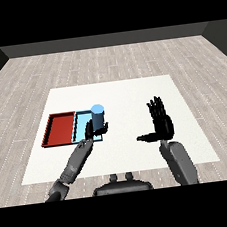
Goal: Pick the blue can and put it in the blue box
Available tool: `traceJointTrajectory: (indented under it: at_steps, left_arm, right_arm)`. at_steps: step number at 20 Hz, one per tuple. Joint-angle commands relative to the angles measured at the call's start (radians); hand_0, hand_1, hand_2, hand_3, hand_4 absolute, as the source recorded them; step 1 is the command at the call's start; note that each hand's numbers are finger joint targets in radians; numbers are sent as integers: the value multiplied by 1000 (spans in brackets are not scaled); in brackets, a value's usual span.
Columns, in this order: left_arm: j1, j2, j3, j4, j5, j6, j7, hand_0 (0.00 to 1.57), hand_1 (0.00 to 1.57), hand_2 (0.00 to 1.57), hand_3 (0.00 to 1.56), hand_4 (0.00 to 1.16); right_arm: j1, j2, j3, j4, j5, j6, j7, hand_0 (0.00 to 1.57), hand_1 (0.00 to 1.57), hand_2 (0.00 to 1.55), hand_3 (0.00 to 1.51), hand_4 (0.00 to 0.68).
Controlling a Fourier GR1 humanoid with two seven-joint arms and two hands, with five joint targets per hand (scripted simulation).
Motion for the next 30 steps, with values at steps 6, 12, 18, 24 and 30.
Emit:
traceJointTrajectory:
  at_steps: [6,12,18,24,30]
  left_arm:
    - [-62,175,179,209,37,-61,87,1571,1571,1571,1503,1086]
    - [-200,208,245,508,13,-113,86,1571,1571,1571,1499,1062]
    - [-315,156,207,725,-67,-39,217,1571,1571,1536,1413,966]
    - [-361,128,163,848,-140,-46,279,1384,1384,1298,1003,875]
    - [-334,62,199,894,-110,-96,321,1571,1571,1431,0,781]
  right_arm:
    - [61,-28,-105,17,-29,32,-35,0,0,0,0,0]
    - [85,-40,-123,28,-10,54,-50,0,0,0,0,0]
    - [-10,-5,-157,149,-57,58,-24,0,0,0,0,0]
    - [-14,13,-151,238,-10,61,-74,0,0,0,0,0]
    - [-21,6,-182,240,-57,96,-64,0,0,0,0,0]
